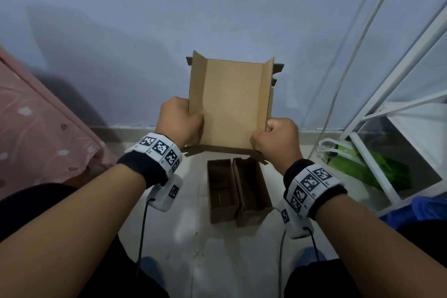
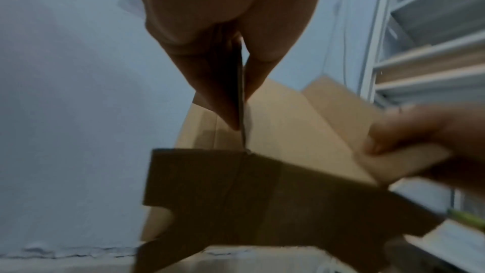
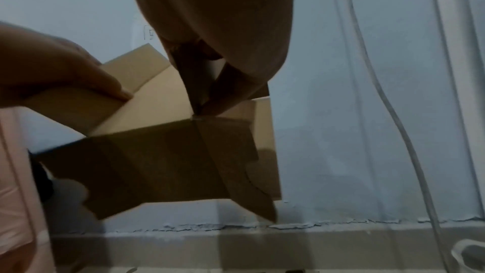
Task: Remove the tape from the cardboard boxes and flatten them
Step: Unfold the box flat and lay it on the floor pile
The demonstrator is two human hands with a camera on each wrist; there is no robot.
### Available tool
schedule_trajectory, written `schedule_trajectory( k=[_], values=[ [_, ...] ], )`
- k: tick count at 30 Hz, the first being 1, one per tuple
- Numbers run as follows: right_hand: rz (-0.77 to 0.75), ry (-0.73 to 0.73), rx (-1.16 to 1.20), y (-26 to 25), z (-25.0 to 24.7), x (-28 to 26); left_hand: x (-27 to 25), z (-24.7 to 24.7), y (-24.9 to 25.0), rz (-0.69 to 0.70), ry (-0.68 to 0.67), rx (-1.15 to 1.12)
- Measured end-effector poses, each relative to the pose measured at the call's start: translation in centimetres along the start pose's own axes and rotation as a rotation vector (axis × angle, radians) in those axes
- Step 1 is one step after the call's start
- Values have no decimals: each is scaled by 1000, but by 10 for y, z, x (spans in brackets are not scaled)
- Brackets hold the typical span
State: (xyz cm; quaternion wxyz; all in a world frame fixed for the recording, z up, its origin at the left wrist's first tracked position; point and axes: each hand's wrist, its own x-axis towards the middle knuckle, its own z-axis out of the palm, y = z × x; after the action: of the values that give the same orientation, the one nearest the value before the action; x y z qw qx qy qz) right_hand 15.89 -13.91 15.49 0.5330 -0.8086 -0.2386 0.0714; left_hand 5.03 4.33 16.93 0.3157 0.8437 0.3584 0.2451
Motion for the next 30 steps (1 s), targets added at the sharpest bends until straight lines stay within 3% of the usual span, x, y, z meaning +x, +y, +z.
schedule_trajectory(
  k=[2, 5, 10, 13, 15, 17, 20, 23, 26, 30],
  values=[
    [-42, 13, -28, 0, 3, -1, -3, 2, -2, 58, 0, 15],
    [-42, 7, -85, -2, 1, 3, -5, 1, 1, 35, -11, -173],
    [25, -58, -39, -9, -14, 12, -4, -1, 12, -161, -16, -626],
    [-20, -124, -131, -7, -17, 11, 4, -6, 8, -271, 25, -727],
    [13, -147, -174, 0, -16, 11, 11, -12, 4, -381, -31, -883],
    [27, -151, -179, 4, -14, 11, 15, -19, 1, -383, -60, -1050],
    [38, -182, -154, 1, -16, 13, 22, -25, -1, -439, -59, -971],
    [159, -229, 163, -7, -18, 14, 26, -26, -5, -470, -88, -844],
    [322, -167, 506, -10, -23, 20, 26, -26, -3, -368, -132, -818],
    [420, -157, 552, -3, -38, 31, 25, -26, -2, -265, -287, -825]
  ],
)
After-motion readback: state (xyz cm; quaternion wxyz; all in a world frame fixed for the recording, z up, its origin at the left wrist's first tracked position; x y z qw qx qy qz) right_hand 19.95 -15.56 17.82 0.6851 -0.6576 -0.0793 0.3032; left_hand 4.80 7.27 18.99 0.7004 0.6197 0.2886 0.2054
